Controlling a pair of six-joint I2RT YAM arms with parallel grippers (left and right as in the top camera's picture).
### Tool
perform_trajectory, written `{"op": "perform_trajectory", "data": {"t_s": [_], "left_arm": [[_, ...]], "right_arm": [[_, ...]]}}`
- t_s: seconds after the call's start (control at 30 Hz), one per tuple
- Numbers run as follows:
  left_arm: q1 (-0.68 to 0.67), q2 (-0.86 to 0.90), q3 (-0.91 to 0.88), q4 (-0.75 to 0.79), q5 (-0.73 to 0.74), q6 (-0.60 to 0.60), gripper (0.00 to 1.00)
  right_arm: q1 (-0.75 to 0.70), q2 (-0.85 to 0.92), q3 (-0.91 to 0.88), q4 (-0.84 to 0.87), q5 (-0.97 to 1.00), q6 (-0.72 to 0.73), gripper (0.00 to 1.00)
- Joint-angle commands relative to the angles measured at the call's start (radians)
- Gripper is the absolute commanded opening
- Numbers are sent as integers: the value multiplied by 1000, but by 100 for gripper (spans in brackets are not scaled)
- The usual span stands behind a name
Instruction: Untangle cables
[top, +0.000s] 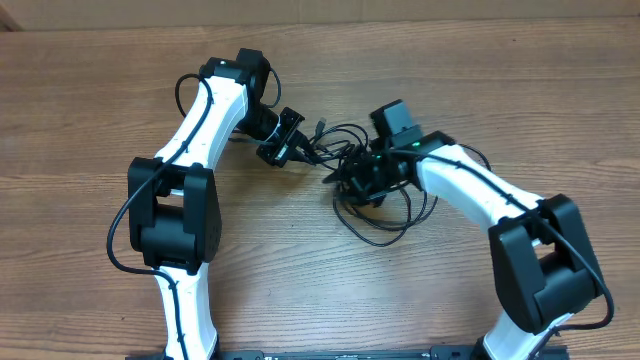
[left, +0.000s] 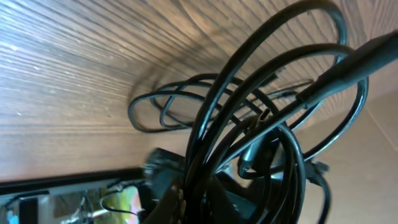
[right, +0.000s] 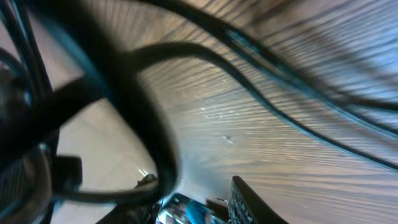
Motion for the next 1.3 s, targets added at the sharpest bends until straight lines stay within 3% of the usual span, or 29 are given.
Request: {"op": "perform_trajectory", "data": {"t_s": [0.0,0.1,0.13,0.4,0.6,0.7,0.97,1.27], "left_arm": [[6,0,3,-4,65,-42,4],[16,0,3,-8,65,-59,4],[21,0,3,-11,64,-66,4],[78,0,3,-41,68,-183,4],[93,0,3,-40,68,-246,4],[93,0,3,-31,66,-259,4],[93,0,3,-29,64,-280,4],[94,0,3,-7,-9,-332,5]], "right_arm": [[5,-9,5,37,58,182,31],[5,-9,5,66,57,188,13],[5,-9,5,74,57,187,11],[5,-9,5,132,53,180,11],[-11,-10,5,178,13,179,20],[-18,-10,5,194,1,181,35],[-11,-10,5,212,47,374,36],[-11,-10,5,176,-2,386,36]]}}
